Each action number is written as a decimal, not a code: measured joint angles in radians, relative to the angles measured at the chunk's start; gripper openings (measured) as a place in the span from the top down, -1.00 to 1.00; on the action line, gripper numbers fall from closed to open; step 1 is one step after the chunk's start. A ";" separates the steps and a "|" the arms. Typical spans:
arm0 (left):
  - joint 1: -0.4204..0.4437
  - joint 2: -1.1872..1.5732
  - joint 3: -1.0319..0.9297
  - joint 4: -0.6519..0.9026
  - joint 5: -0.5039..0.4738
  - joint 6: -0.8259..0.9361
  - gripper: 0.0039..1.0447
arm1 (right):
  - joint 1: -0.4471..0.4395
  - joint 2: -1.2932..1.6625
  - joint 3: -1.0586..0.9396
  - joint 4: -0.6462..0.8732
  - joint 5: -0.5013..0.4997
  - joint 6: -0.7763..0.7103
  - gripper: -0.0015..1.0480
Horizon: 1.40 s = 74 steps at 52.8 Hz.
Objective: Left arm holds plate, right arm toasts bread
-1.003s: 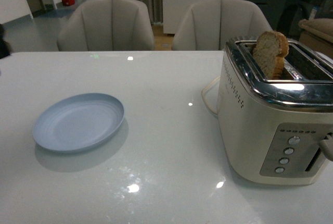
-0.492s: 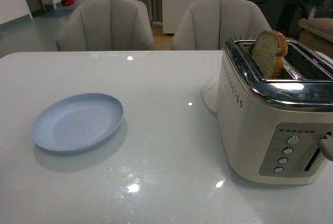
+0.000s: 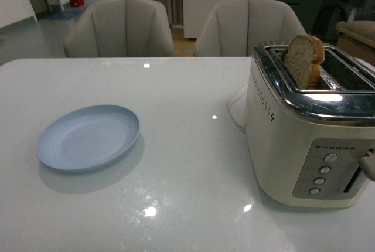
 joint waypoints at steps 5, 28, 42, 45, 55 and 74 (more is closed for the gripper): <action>0.000 -0.059 -0.009 -0.053 0.000 0.000 0.97 | 0.000 0.000 0.000 0.000 0.000 0.000 -0.88; 0.000 -0.375 -0.012 -0.344 0.001 0.000 0.97 | 0.000 0.000 0.000 0.000 0.000 0.000 -0.88; 0.000 -0.482 -0.013 -0.447 0.001 0.000 0.97 | 0.000 0.000 0.000 0.000 0.000 0.000 -0.88; 0.000 -0.499 -0.013 -0.464 0.001 0.000 0.97 | 0.000 0.000 0.000 0.000 0.000 0.000 -0.88; 0.000 -0.554 -0.013 -0.520 0.001 0.000 0.97 | 0.000 0.000 0.000 0.000 0.000 0.000 -0.88; 0.000 -0.760 -0.011 -0.733 0.002 0.000 0.97 | 0.000 0.000 0.000 0.000 0.000 0.000 -0.88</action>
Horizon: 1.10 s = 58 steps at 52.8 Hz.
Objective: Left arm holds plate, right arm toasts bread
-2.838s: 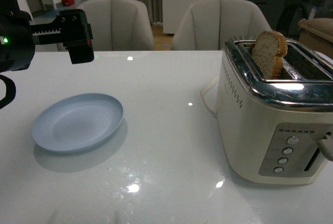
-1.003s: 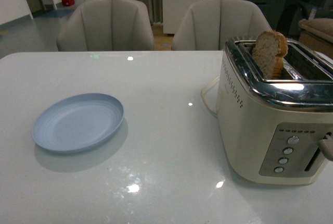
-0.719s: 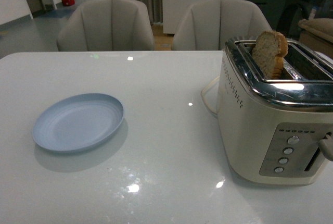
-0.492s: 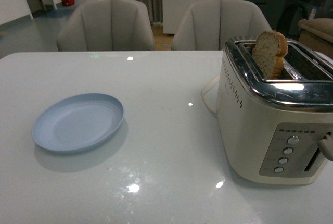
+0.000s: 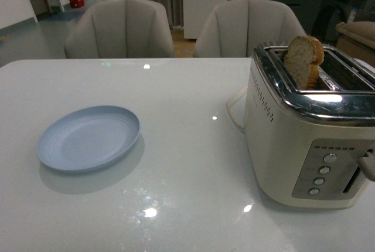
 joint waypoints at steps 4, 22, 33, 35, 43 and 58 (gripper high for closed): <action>0.000 0.000 -0.001 -0.005 0.000 0.000 0.97 | 0.000 0.000 0.000 0.000 0.000 0.000 -0.88; 0.000 0.001 -0.001 -0.001 0.000 0.000 0.36 | 0.000 0.000 0.000 0.000 0.000 0.000 -0.88; 0.000 0.001 -0.001 -0.001 0.000 0.000 -0.44 | 0.000 0.000 0.000 0.000 0.000 0.000 -0.88; 0.000 0.001 -0.001 -0.001 -0.001 0.000 -0.54 | 0.000 0.000 0.000 0.000 0.000 0.000 -0.88; 0.000 0.001 -0.001 -0.001 0.000 0.001 -0.87 | 0.000 0.000 0.000 0.000 0.000 0.000 -0.88; 0.000 0.001 -0.001 -0.001 0.000 0.001 -0.88 | 0.000 0.000 0.000 0.000 0.000 0.000 -0.88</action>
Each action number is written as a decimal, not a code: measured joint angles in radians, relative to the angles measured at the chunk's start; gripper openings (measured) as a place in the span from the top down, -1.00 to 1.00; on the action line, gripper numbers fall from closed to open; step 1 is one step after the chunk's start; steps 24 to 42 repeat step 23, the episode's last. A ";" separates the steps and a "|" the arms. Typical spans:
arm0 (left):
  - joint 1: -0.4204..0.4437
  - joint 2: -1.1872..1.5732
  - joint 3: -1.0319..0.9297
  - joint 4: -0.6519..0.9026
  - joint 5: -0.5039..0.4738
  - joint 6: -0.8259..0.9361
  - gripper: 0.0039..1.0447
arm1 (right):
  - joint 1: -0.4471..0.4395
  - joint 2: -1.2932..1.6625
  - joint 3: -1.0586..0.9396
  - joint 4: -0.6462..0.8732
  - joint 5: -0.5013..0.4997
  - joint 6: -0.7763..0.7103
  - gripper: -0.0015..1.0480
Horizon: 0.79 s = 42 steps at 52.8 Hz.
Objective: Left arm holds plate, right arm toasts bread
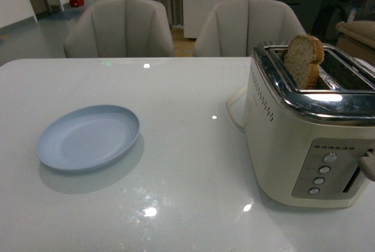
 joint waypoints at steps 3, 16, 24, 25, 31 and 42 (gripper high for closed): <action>0.000 0.000 0.000 0.000 0.000 0.000 -0.88 | 0.000 0.000 0.000 0.000 0.000 0.000 -0.88; 0.000 0.000 0.000 0.000 0.000 0.000 -0.88 | 0.000 0.000 0.000 0.000 0.000 0.000 -0.88; 0.000 0.000 0.000 0.000 0.000 0.000 -0.88 | 0.000 0.000 0.000 0.000 0.000 0.000 -0.88; 0.000 0.000 0.000 0.000 0.000 0.000 -0.88 | 0.000 0.000 0.000 0.000 0.000 0.000 -0.88; 0.000 0.000 0.000 0.000 0.000 0.000 -0.88 | 0.000 0.000 0.000 0.000 0.000 0.000 -0.88; 0.000 0.000 0.000 0.000 0.000 0.000 -0.88 | 0.000 0.000 0.000 0.000 0.000 0.000 -0.88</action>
